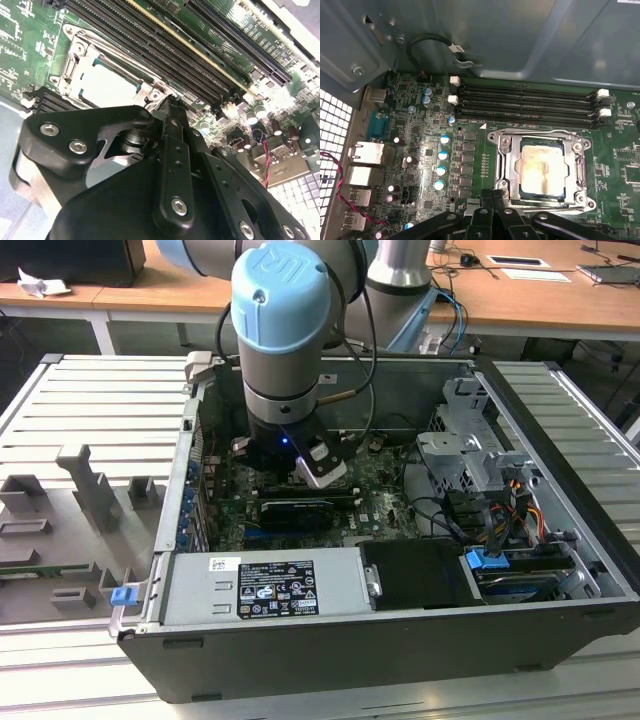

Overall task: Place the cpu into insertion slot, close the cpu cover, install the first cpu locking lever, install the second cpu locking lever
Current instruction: 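Install the second cpu locking lever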

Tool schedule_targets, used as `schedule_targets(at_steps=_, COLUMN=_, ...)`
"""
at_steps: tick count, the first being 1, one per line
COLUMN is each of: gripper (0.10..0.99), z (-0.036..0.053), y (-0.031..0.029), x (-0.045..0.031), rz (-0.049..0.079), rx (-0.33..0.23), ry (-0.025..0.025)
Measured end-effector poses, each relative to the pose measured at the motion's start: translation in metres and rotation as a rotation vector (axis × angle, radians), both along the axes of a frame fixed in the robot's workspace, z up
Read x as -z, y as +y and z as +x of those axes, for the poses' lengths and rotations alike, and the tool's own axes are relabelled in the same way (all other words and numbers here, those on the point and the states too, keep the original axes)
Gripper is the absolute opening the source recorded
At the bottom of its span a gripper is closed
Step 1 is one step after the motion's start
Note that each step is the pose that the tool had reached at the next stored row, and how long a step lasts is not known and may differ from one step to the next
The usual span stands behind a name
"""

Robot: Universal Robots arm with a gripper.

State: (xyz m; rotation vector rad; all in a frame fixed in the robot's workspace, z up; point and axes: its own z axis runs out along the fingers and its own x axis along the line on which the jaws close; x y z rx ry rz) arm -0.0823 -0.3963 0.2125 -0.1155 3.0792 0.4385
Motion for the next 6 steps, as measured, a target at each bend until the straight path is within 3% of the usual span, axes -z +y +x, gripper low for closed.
schedule_targets(at_steps=6, gripper=0.106, z=0.0, y=0.0, x=-0.0035, rz=0.0, rx=0.0, ry=0.0)
